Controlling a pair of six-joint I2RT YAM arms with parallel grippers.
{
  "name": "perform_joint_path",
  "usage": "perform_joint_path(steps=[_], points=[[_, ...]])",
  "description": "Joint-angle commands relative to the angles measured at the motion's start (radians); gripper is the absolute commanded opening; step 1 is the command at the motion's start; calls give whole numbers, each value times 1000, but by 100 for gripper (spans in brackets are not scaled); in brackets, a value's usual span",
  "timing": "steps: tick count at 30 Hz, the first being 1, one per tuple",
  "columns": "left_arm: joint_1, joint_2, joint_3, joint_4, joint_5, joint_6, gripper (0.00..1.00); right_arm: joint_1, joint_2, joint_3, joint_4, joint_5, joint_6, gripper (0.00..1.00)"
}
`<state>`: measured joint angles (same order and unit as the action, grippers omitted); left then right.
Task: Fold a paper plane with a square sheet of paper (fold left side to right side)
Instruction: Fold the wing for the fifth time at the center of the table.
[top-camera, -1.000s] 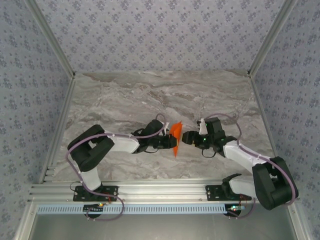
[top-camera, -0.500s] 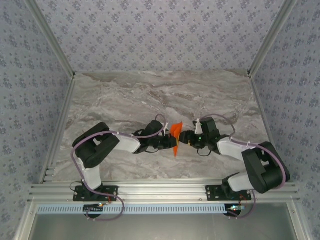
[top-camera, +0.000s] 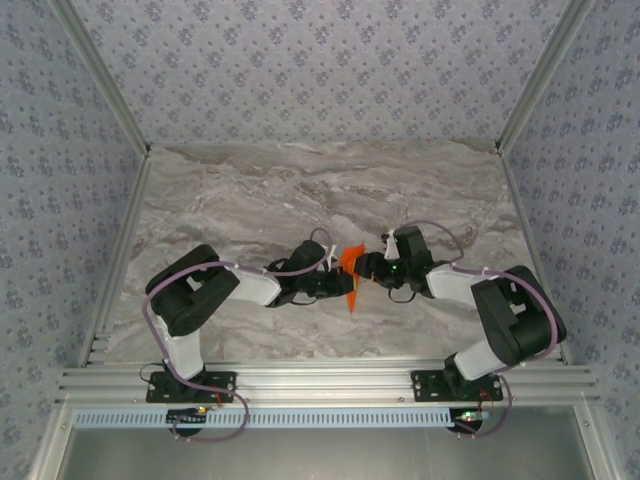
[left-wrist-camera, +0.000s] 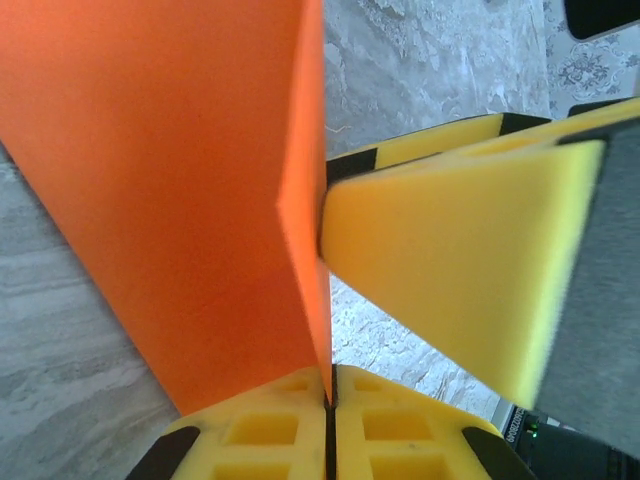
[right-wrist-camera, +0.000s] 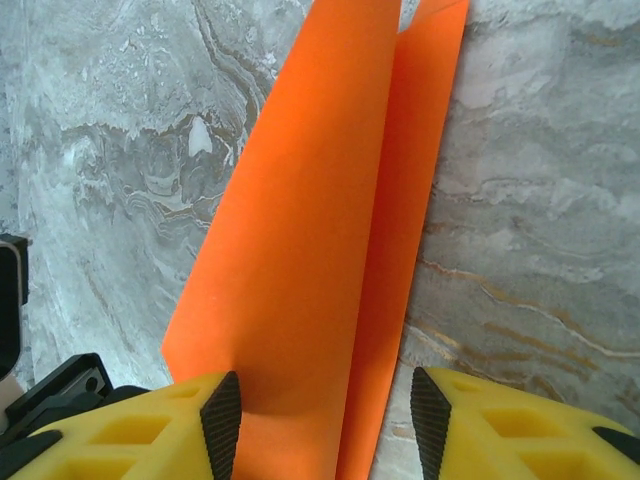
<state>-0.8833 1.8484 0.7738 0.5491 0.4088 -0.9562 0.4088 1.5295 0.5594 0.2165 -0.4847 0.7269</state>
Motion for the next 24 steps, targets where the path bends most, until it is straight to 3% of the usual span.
perform_joint_path(steps=[1, 5, 11, 24], points=[[6, 6, -14, 29, 18, -6, 8, 10, 31, 43, -37, 34, 14, 51], [10, 2, -16, 28, 18, -6, 9, 13, 57, 71, -161, 76, 14, 50], [17, -7, -22, 33, 22, -4, 14, 13, 101, 66, -188, 85, 18, 50], [71, -124, -84, -3, 15, 11, 36, 14, 125, 69, -184, 81, 16, 49]])
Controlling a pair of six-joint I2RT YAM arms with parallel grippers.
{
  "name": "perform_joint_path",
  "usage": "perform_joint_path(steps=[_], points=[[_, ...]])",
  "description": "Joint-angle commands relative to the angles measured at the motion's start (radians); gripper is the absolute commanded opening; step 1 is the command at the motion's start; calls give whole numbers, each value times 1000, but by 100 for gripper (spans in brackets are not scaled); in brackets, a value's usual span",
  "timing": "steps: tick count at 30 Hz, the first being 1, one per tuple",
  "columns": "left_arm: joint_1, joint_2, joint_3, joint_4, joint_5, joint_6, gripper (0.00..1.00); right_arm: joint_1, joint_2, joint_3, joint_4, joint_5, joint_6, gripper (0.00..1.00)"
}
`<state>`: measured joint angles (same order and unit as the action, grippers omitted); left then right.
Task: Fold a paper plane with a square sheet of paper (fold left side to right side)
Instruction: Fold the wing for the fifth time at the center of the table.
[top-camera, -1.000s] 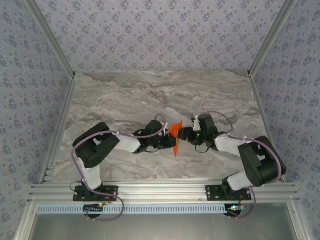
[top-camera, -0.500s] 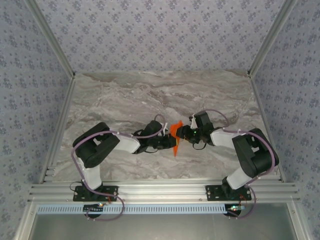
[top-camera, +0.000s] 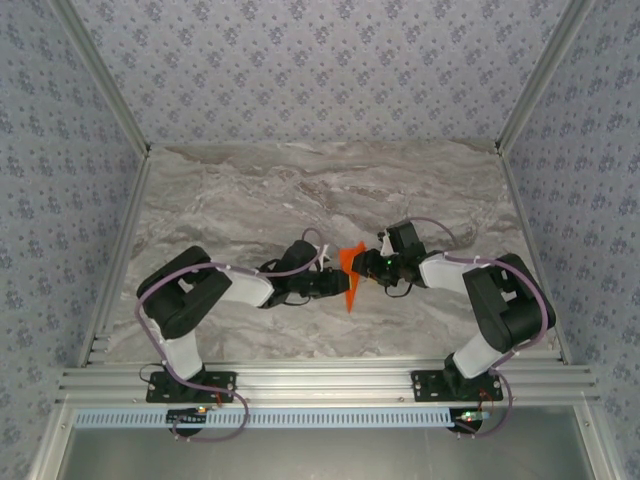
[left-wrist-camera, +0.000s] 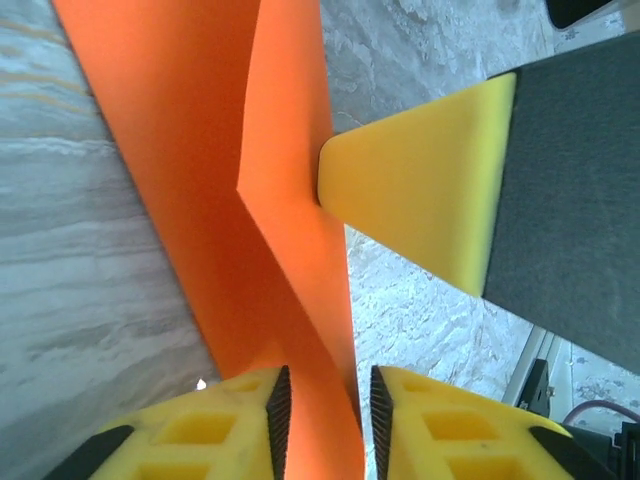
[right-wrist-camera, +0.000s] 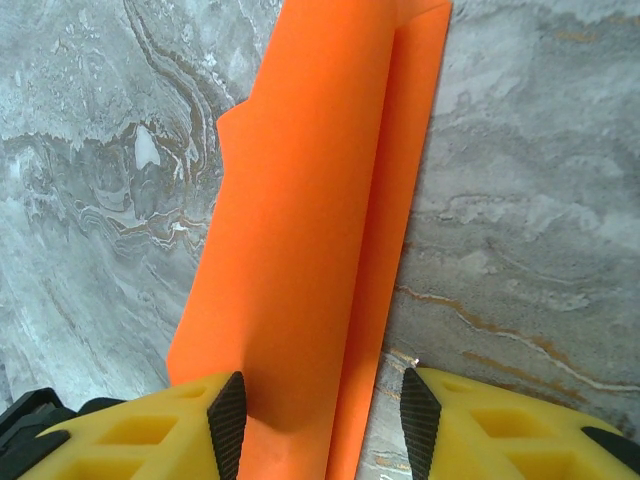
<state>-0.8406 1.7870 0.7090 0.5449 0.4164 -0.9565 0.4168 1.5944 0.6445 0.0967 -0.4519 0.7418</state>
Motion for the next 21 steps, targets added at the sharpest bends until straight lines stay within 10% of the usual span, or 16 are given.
perform_joint_path(steps=[1, 21], points=[[42, -71, -24, -2, 9, 11, 38, 7, 61, -16, -65, 48, 1, 49], [113, 81, 121, -4, 100, -4, 41, 10, 47, -19, -69, 42, 3, 49]])
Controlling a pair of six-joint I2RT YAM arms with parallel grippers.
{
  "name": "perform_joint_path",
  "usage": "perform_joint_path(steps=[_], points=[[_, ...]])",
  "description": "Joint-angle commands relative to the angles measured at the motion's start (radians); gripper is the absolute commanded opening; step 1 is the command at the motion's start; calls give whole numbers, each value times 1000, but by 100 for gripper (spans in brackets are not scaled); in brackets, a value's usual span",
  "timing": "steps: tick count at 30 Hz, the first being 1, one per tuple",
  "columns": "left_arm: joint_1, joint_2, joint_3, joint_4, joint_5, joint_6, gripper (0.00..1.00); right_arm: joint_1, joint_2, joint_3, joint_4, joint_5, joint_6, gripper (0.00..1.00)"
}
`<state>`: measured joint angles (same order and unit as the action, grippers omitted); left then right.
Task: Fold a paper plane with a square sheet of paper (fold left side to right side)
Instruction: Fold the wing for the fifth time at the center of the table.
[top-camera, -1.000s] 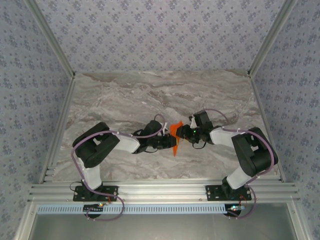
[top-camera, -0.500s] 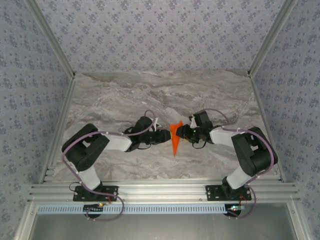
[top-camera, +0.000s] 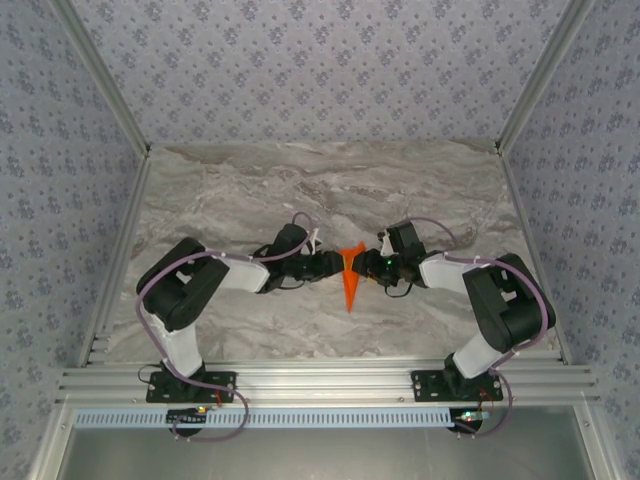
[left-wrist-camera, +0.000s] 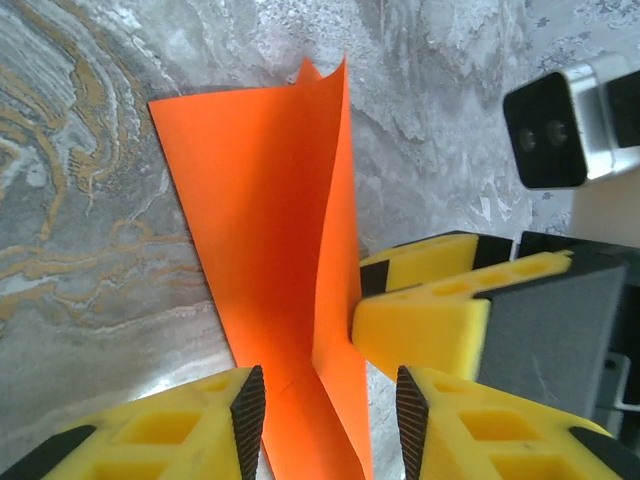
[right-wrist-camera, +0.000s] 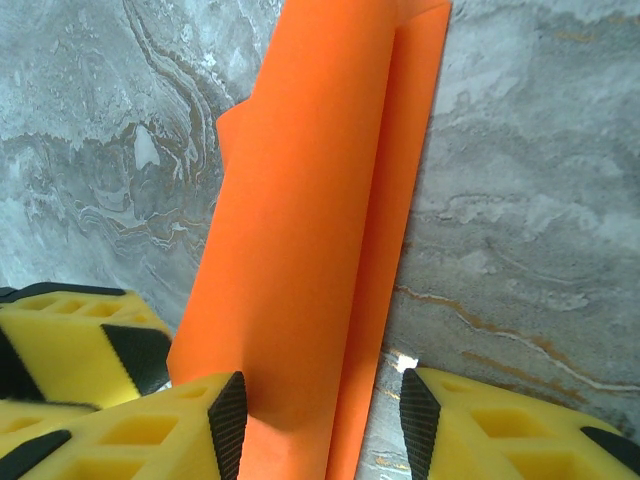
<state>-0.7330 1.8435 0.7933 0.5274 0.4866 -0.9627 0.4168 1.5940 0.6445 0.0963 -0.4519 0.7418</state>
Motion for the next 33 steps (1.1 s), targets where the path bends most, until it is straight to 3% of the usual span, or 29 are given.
perform_joint_path(steps=[1, 5, 11, 15, 21, 33], points=[[5, 32, 41, 13, 33, 1, 41, 10, 48, -20, -69, 42, 3, 49], [6, 64, 70, 21, 53, -2, 35, 11, 49, -17, -69, 41, 3, 49], [6, 98, 96, 9, 44, 3, 14, 11, 38, -16, -63, 30, 2, 50], [5, 89, 106, -39, 20, 32, 4, -4, -15, -16, -49, 9, -5, 51], [6, 87, 107, -53, 15, 46, 3, -47, -65, 10, -44, -19, -4, 53], [11, 86, 112, -56, 15, 59, 2, -46, 21, 98, -18, -55, 18, 54]])
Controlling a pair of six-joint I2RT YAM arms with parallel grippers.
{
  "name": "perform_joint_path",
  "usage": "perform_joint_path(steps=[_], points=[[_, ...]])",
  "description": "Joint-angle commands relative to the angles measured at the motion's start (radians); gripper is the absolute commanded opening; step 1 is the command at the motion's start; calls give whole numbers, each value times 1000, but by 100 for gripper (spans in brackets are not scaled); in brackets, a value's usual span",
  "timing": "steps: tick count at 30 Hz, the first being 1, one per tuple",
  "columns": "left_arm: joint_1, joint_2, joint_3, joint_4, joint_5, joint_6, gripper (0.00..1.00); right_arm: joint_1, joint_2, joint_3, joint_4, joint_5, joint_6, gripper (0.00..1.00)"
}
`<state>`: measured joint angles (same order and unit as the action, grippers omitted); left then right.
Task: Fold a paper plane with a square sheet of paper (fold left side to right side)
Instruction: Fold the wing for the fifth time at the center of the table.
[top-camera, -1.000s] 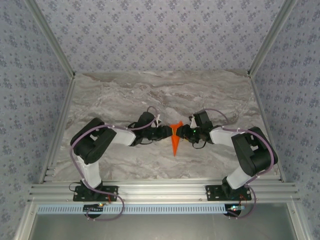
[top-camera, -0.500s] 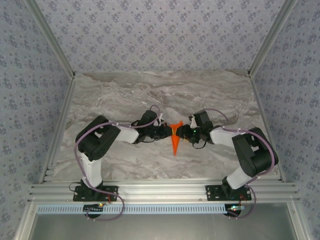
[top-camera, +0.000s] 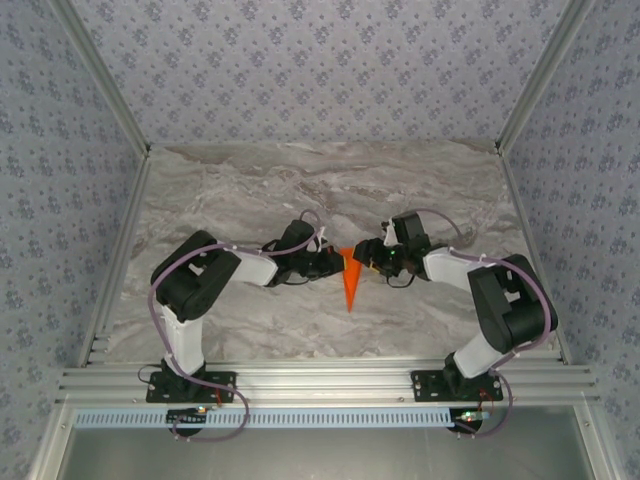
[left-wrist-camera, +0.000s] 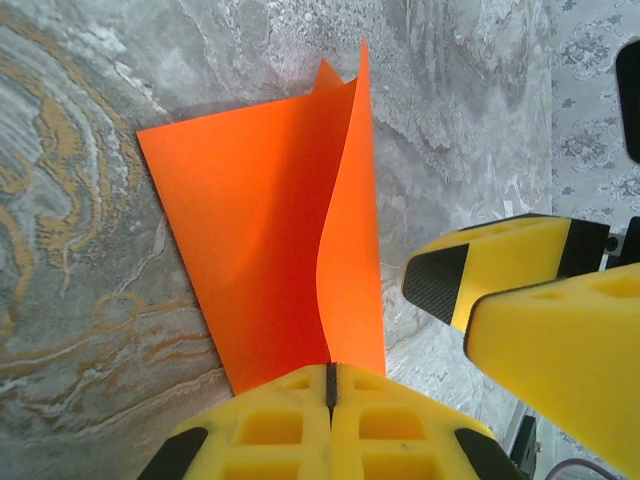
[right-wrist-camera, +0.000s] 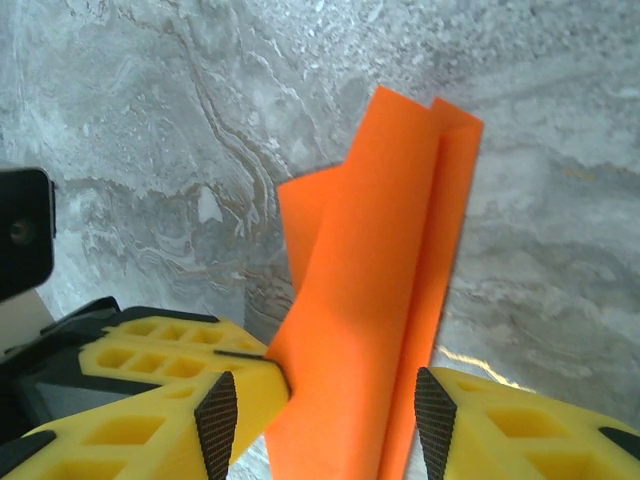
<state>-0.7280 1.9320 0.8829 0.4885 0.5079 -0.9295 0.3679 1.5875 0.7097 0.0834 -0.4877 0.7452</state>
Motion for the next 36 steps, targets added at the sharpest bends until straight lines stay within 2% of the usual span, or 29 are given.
perform_joint_path(steps=[1, 26, 36], points=[[8, -1, 22, -17, -6, 25, 2, 3, 36, 38, -6, -19, 14, 54], [9, -5, 18, -17, -8, 29, 2, 16, 119, 71, -9, -7, 14, 54], [18, 4, 29, -28, -11, 60, 2, 25, 158, 97, -98, 27, -22, 54]])
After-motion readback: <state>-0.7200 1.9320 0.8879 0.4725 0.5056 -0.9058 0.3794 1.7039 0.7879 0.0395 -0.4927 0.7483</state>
